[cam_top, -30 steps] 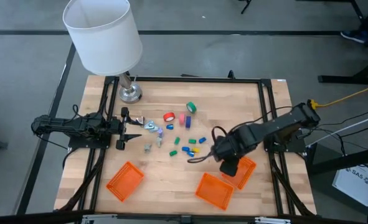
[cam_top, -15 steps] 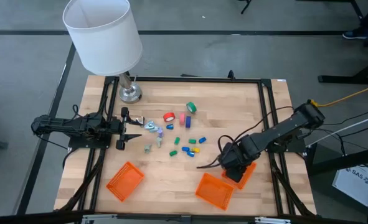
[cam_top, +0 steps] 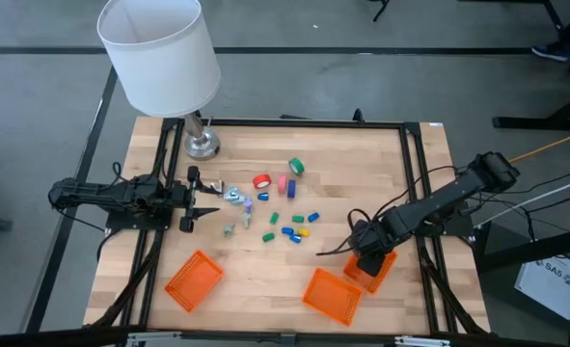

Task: Pick and place Stapler, Stapler remover, tape
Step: Put the orange tape into the right orange bin

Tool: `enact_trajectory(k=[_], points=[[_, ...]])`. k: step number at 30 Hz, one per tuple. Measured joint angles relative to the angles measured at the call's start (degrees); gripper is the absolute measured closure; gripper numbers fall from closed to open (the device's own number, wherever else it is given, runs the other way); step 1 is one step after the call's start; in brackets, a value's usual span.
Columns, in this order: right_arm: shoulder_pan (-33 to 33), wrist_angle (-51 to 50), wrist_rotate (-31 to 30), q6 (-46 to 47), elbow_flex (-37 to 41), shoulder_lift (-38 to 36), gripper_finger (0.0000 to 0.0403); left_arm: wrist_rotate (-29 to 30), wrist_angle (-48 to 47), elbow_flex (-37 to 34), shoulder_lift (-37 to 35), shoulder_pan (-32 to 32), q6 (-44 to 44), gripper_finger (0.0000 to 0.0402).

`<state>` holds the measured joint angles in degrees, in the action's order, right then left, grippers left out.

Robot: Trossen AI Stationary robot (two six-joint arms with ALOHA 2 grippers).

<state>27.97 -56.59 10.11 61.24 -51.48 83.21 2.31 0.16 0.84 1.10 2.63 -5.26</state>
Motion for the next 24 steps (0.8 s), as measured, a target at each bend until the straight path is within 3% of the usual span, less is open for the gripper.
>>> enact_trajectory(k=[6,13,24], points=[[-0.04,0.19,0.0,-0.42,2.92,-0.05,0.0296,0.0,0.0,0.02,0.02,0.0,0.0,0.0185],[-0.04,0.63,-1.83,-1.15,3.69,-0.05,0.0266,0.0,0.0,0.01,0.0,0.0,0.0,0.0187],[-0.49,0.54,-1.34,-1.71,3.69,-0.06,0.0271,0.0,0.0,0.02,0.02,0.0,0.0,0.0187]])
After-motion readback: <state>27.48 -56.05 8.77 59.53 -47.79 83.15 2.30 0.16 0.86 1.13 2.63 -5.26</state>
